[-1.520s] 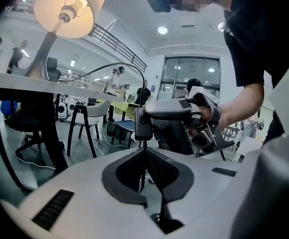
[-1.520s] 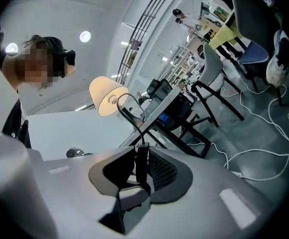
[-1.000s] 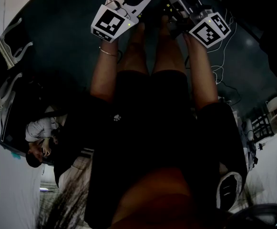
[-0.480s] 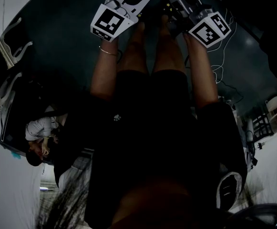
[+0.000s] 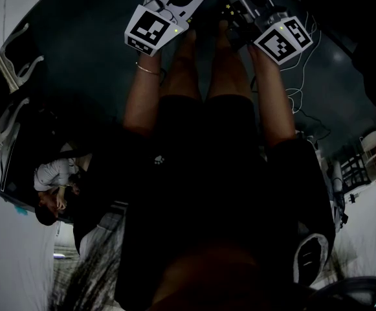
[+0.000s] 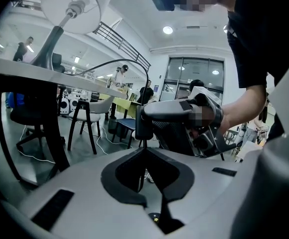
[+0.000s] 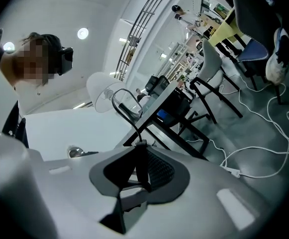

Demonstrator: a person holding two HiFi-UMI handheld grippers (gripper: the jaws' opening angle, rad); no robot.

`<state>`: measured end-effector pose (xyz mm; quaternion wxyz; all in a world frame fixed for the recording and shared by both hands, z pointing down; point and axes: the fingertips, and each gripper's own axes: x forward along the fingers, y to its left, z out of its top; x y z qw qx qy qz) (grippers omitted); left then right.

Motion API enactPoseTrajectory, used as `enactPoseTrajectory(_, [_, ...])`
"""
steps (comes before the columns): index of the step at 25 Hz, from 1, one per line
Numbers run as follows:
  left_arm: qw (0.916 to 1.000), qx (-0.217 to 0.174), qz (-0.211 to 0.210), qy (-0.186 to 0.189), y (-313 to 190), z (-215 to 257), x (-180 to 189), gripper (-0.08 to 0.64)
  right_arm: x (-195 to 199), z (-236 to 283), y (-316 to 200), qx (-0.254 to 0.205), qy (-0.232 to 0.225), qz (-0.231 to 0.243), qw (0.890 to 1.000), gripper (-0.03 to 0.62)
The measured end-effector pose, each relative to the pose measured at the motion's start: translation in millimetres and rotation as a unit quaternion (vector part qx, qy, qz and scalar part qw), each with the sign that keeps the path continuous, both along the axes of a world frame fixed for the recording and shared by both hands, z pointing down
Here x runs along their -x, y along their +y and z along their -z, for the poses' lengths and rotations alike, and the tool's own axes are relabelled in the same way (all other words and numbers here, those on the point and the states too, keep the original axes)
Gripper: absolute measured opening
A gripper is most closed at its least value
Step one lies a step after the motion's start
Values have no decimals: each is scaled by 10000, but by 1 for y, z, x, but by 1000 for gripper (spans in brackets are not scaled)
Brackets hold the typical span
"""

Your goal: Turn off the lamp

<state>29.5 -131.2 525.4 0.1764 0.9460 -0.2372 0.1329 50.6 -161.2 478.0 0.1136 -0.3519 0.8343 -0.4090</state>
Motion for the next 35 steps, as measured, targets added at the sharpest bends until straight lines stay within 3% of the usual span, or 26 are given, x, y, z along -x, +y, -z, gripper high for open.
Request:
enactPoseTrajectory(14, [9996, 198, 206, -16, -1, -8, 5, 15, 1, -10, -4, 83, 312, -124, 9994, 60])
enactPoseTrajectory(23, [9978, 355, 548, -137, -2, -15, 13, 17, 6, -18, -5, 169, 473, -322, 9982, 61])
enactPoseTrajectory(31, [9965, 422, 651, -299, -1, -22, 20, 15, 10, -28, -7, 207, 828, -483, 9952, 60])
enactPoseTrajectory(35, [9950, 441, 882, -151, -4, -18, 30, 15, -3, -35, -14, 218, 1056, -648, 9921, 60])
